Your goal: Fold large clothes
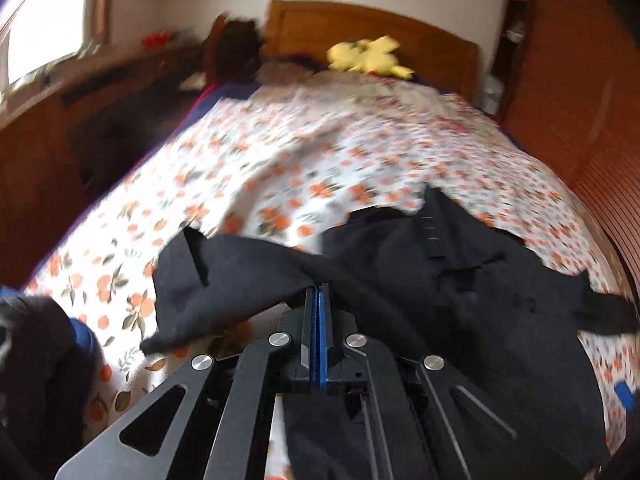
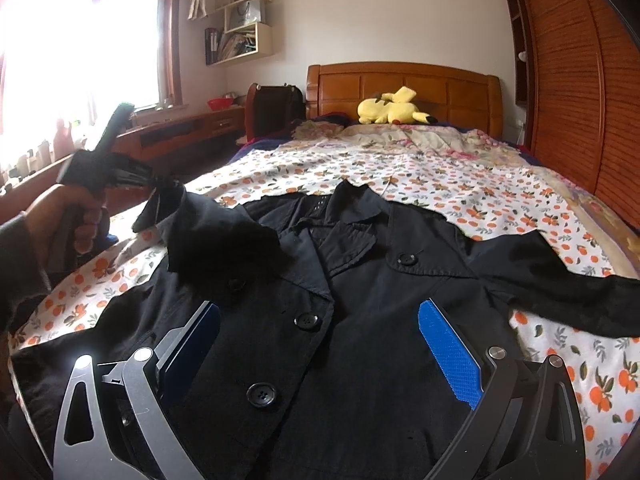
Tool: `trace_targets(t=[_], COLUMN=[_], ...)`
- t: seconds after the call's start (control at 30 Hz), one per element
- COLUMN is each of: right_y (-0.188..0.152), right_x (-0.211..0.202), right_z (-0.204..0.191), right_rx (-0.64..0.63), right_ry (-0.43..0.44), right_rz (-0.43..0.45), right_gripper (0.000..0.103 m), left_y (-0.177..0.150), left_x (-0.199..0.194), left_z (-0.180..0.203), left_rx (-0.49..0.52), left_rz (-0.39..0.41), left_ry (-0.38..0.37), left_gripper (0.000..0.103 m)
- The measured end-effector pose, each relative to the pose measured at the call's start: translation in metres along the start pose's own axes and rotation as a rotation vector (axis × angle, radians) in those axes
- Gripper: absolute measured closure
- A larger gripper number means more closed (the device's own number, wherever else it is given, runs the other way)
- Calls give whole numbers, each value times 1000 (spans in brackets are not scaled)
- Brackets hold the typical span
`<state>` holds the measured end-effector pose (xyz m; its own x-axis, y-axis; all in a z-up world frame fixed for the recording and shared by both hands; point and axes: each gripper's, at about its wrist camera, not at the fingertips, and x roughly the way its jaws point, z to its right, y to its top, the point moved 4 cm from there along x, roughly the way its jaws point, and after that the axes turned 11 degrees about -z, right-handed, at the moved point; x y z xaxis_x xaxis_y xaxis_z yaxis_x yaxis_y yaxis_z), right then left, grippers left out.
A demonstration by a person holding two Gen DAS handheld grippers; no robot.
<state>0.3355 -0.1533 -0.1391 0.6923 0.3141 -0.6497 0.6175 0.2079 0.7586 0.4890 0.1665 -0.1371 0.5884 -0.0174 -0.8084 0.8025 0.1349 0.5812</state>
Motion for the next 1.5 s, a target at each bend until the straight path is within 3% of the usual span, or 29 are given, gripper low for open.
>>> trace_targets(t=[0.3, 0.4, 0.57, 0.7, 0.77, 0.83, 0.93, 1.2, 1.5], right_y=[-10, -11, -13, -15, -16, -16, -14, -12, -1], right_x=[-19, -26, -28, -26, -24, -22, -20, -12, -2], right_z=[24, 30, 34, 32, 30, 28, 23, 1, -29], right_rx=[17, 23, 28, 16, 11, 8, 1, -35, -79], right_ry=[-61, -75, -85, -91, -91, -92, -80, -57, -10], right_rz=[14, 25, 25, 19, 13, 10, 8, -4, -16], right_gripper=[7, 7, 7, 7, 7, 7, 7, 7, 9], left_y=[-41, -62, -96, -122, -134, -146, -164, -200, -228], left_x=[-66, -74, -77, -78, -80, -84, -95, -106, -94], left_z=[106, 122, 135, 135, 134, 133, 131, 104, 55], left_rx=[227, 249, 274, 279, 283, 278, 276, 216, 140], left_rz=[53, 53, 66, 81, 82, 84, 136, 158, 171], left_ry=[-37, -58, -28, -29, -32, -48, -9, -10, 18], left_gripper=[103, 103, 100, 97, 88, 58, 39, 31, 31])
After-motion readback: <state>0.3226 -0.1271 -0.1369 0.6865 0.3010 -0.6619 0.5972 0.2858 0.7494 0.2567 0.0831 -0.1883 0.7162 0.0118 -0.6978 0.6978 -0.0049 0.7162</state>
